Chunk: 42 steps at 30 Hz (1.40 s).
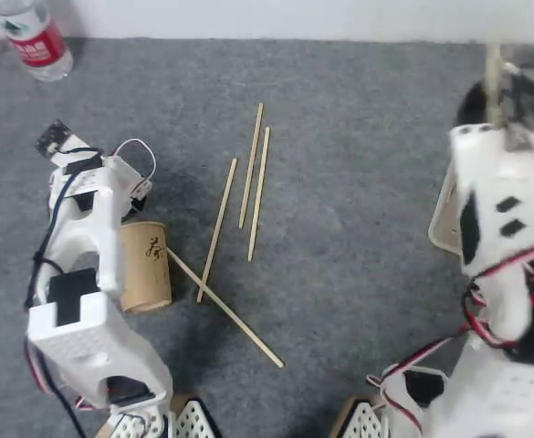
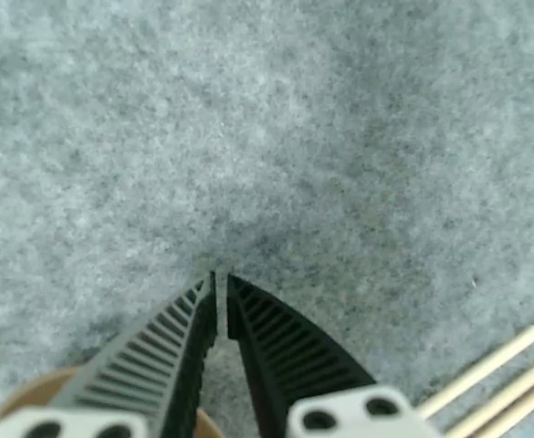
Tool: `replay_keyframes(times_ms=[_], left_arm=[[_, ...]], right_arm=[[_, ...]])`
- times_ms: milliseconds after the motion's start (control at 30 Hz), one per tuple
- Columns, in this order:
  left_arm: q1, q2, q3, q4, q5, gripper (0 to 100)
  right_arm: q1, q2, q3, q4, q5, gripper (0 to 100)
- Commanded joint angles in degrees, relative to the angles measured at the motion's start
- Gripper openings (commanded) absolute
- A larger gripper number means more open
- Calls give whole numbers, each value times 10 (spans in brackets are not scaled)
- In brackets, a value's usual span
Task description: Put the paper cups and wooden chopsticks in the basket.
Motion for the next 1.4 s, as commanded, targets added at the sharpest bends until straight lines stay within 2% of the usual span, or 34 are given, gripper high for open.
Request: replay_keyframes(times_ms=[0, 300, 400, 567, 833, 1067, 1133, 1267, 1367], left_arm=[[4, -18, -3, -7, 3, 13], [4, -18, -3, -7, 3, 13], [4, -18, -3, -8, 3, 13], [4, -18, -3, -9, 3, 13], [4, -18, -3, -9, 3, 13], [4, -18, -3, -9, 2, 13], [4, -18, -3, -9, 2, 13], [4, -18, -3, -9, 2, 13], [5, -18, -3, -9, 2, 13]], right_arm=[[49, -15, 86, -227, 4, 7], [82, -7, 349, -707, 8, 7], [91, 30, 405, -795, 8, 7], [118, 145, 385, -800, -2, 7], [160, 302, 295, -797, -98, 7], [158, 328, 289, -796, -100, 11], [157, 327, 289, -795, -100, 61], [156, 327, 288, -769, -100, 250], [157, 315, 268, -710, -100, 226]])
